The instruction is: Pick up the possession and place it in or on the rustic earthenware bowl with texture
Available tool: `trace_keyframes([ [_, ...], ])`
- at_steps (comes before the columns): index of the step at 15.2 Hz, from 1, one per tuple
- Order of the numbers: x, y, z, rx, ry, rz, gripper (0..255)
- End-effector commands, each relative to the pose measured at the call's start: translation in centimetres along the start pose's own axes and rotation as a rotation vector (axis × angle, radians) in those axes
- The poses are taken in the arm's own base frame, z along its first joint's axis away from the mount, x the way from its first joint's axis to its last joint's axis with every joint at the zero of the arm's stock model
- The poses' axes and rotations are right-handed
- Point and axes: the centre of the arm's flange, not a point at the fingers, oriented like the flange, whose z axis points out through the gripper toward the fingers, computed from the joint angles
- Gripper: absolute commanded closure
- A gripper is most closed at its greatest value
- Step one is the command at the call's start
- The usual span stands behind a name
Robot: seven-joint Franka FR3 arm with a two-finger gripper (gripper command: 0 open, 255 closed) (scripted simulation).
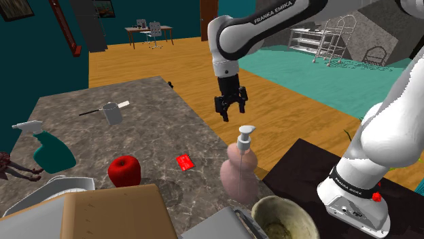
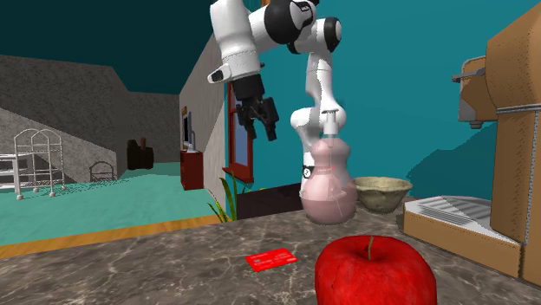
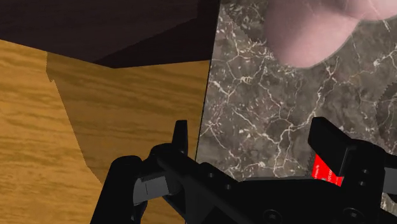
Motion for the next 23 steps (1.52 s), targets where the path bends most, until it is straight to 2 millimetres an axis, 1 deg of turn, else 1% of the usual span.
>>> trace_keyframes([
  [1,1.9,-1.6,1.4,0.008,-0.026,0.015,0],
  [10,9.9,-9.4,7.3,0.043,-0.142,0.075,0],
  [19,17.6,-16.9,13.7,0.078,-0.258,0.134,0],
  [20,18.2,-17.5,14.2,0.080,-0.266,0.139,0],
  [23,17.8,-17.6,15.7,0.080,-0.266,0.139,0],
])
